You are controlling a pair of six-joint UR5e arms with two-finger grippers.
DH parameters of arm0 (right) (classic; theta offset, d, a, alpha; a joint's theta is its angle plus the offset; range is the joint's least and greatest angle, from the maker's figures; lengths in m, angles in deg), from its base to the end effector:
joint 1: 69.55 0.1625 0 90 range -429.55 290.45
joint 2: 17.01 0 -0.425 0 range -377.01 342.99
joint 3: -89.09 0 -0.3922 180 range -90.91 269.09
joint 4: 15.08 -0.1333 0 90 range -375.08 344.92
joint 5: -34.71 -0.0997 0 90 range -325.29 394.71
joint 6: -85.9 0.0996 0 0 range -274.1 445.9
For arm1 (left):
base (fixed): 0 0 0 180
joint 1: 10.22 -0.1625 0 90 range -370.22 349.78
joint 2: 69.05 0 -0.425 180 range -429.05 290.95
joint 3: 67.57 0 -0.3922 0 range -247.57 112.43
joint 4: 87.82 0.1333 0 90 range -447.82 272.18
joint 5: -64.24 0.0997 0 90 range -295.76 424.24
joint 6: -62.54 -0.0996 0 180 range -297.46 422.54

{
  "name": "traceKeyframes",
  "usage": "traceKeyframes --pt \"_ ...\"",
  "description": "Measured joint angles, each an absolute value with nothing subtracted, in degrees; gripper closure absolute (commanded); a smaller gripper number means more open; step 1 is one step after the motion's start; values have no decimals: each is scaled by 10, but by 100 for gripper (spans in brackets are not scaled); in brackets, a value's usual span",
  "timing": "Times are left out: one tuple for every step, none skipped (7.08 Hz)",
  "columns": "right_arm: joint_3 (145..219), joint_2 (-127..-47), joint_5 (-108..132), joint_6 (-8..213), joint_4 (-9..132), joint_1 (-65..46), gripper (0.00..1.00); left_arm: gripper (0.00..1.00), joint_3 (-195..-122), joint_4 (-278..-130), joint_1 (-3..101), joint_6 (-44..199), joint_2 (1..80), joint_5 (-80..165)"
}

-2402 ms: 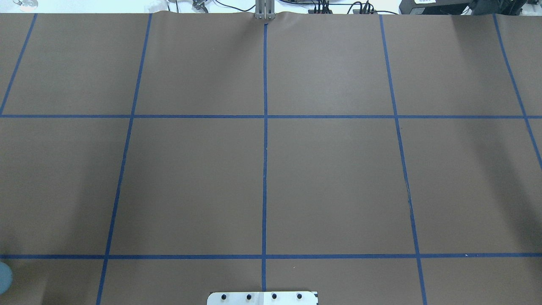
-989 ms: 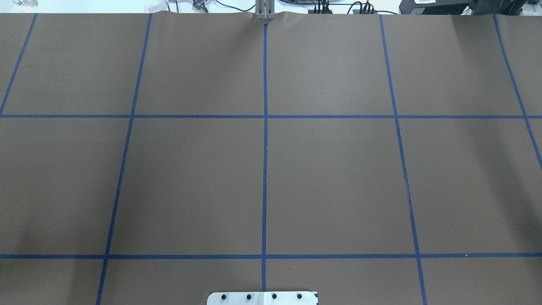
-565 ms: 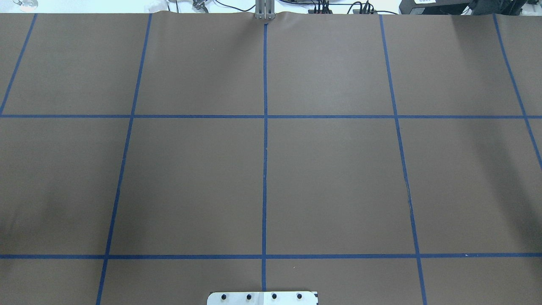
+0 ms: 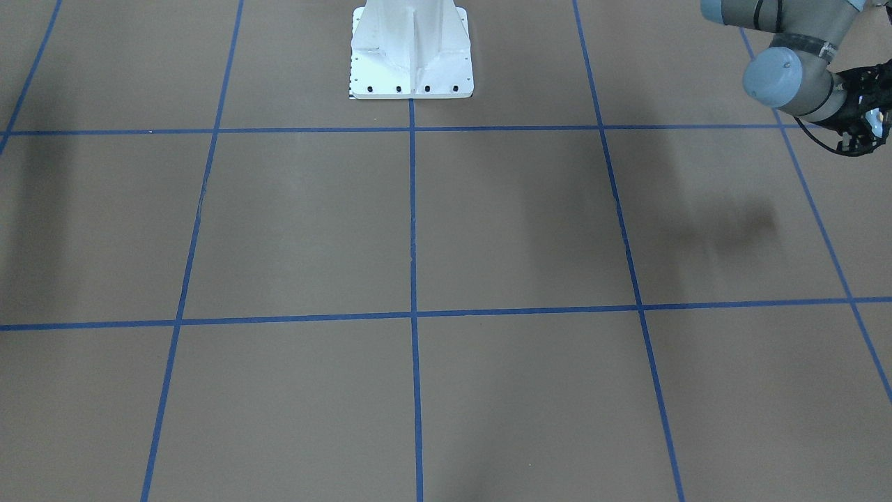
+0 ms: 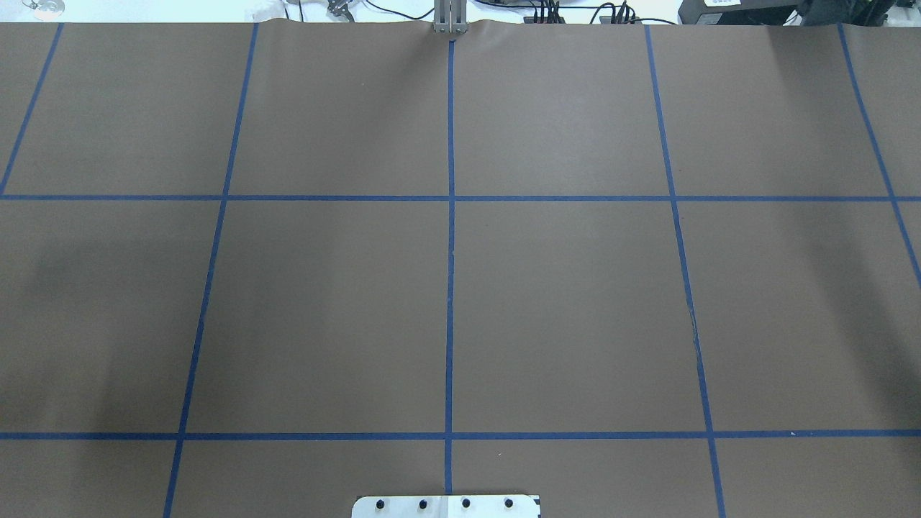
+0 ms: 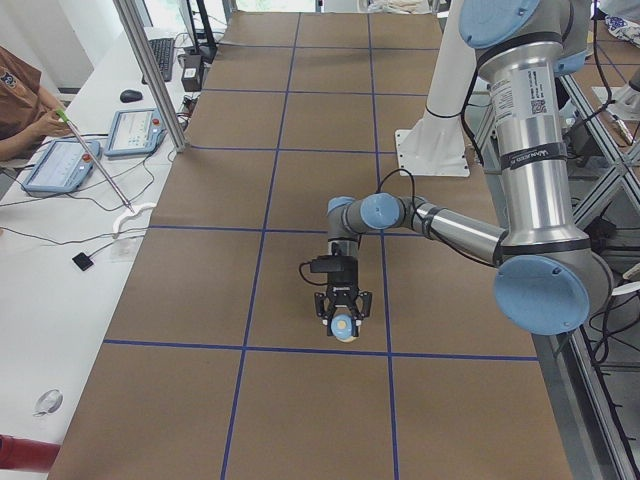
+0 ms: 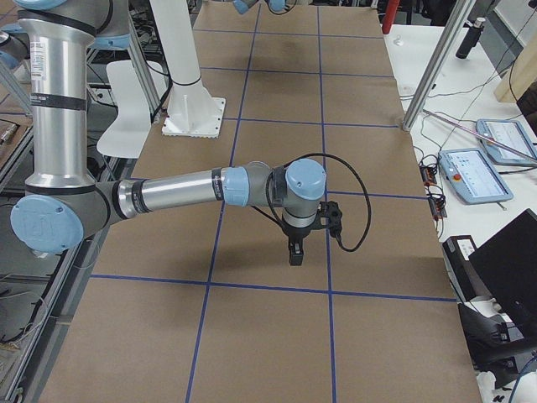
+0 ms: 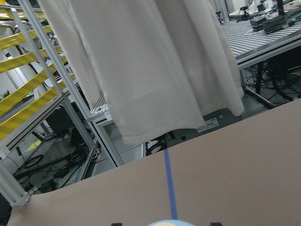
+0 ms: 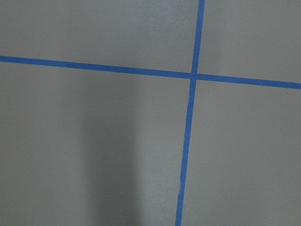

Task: Place and press bell with both arms
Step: 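Carry the bell with the left gripper toward the table center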

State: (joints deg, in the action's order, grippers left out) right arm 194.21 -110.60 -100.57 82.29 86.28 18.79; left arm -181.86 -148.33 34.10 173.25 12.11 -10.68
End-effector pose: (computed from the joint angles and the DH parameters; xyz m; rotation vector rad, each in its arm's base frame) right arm 0.0492 -0.4592 0.5781 0.0163 -0.7904 -0.0883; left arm 0.1650 -0.3837 0.5955 0.2172 -0.3072 -1.0901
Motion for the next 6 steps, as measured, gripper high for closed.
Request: traceKeyframes --pt "1942 -1106 -1006 823 863 188 0 100 -1814 -1484 364 1670 160 -91" --pt "1941 -1106 -1006 823 863 188 0 100 -1809 -1485 375 1629 202 -81" --pt "1938 -1105 -1006 823 863 188 0 100 -1803 -1487 378 1601 249 -65" --pt "1933 -1103 -1008 823 863 188 0 100 -1796 -1489 377 1578 299 -48" --pt "1930 -1102 -1014 823 863 188 0 100 -1790 -1502 370 1553 345 -37" --pt "1926 -1099 -1019 823 863 188 0 100 -1778 -1538 350 1535 386 -23"
